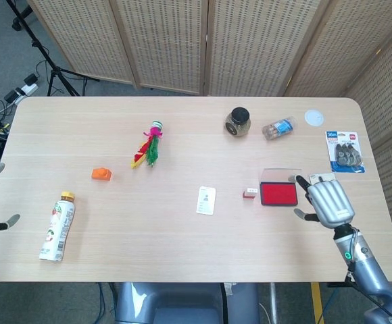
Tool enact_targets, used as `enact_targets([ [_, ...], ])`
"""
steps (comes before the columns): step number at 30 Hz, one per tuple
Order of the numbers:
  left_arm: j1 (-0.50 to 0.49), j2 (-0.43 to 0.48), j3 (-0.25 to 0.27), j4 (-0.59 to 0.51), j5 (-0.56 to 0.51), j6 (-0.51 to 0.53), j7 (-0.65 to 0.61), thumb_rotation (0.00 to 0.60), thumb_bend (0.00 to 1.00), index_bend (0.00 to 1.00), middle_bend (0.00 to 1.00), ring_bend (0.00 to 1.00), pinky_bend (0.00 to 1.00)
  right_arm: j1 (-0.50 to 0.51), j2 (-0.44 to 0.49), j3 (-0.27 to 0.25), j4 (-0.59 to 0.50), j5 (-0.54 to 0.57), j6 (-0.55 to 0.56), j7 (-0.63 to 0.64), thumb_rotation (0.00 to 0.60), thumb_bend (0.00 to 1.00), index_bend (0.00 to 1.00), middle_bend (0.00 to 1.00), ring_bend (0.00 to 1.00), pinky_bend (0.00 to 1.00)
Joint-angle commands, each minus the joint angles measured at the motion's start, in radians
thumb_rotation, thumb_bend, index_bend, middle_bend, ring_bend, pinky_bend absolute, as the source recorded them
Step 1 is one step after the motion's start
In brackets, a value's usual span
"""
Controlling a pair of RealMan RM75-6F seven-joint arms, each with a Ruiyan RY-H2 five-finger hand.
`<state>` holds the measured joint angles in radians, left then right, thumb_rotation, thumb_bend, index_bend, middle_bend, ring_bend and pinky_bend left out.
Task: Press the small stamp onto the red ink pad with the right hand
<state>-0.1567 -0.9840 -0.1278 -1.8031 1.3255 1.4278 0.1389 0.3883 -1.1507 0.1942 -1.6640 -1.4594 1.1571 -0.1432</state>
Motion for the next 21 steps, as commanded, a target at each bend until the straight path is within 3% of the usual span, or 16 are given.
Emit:
enact_targets([
  [1,-0.002,-0.003,-0.002,0.001,-0.005,-0.002,0.004,0.600,0.00,0.00,0.00,0.00,0.00,0.080,-0.066,0.038,0.006,0.121,-0.099,-0.095,0.600,0.09,0.36,1.00,1.00,1.00],
  [12,-0.008,-0.012,-0.004,0.010,-0.025,-0.013,0.015,0.600,0.00,0.00,0.00,0.00,0.00,0.201,-0.258,0.058,0.208,0.308,-0.176,-0.273,0.600,0.18,0.37,1.00,1.00,1.00],
  [21,-0.017,-0.018,-0.007,0.015,-0.047,-0.030,0.026,0.600,0.00,0.00,0.00,0.00,0.00,0.224,-0.312,0.031,0.283,0.309,-0.189,-0.252,0.600,0.26,0.38,1.00,1.00,1.00],
])
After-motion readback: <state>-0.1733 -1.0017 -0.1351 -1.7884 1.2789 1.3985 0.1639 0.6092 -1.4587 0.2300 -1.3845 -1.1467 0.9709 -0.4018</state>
